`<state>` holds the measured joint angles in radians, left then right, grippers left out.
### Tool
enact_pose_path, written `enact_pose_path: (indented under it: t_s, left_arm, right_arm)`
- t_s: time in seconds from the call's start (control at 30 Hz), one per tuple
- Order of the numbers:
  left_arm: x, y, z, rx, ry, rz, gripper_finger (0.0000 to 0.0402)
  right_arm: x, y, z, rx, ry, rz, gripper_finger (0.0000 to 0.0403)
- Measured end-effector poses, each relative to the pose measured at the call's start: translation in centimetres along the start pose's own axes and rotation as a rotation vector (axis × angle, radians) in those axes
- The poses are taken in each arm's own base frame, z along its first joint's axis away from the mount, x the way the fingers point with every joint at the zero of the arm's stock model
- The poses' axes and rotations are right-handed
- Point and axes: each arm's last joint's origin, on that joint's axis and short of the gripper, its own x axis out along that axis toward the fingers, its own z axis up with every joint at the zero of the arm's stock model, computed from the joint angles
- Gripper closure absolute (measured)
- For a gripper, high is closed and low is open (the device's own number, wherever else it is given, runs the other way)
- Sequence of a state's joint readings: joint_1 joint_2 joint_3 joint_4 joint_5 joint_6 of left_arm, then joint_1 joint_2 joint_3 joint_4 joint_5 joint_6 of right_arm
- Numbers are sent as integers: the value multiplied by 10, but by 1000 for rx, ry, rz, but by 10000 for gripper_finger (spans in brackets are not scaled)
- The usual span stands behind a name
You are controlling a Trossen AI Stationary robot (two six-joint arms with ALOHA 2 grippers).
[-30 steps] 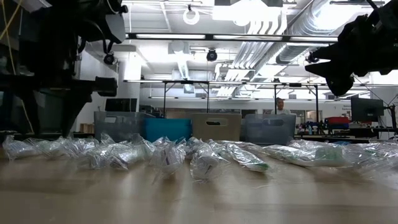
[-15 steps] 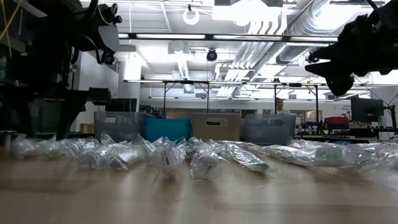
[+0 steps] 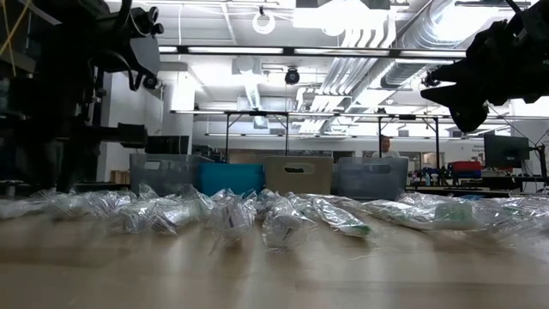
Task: Pick & Place Toothbrushes
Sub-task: Put the blue toothbrush into the left black bin
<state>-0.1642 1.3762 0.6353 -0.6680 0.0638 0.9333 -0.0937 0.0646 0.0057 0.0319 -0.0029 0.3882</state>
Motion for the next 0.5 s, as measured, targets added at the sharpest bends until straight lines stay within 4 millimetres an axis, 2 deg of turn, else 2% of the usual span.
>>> enact_pose_path:
  t_s: [0.13, 0.27, 0.5]
  left_arm:
    - [0, 0, 0, -8, 1, -1, 378]
    - [-6, 2, 2, -55, 22, -4, 390]
    - [-40, 12, 11, -163, -25, 51, 392]
  right_arm:
    - [0, 0, 0, 0, -1, 0, 227]
    - [0, 0, 0, 0, -1, 0, 227]
    - [0, 0, 0, 0, -1, 1, 227]
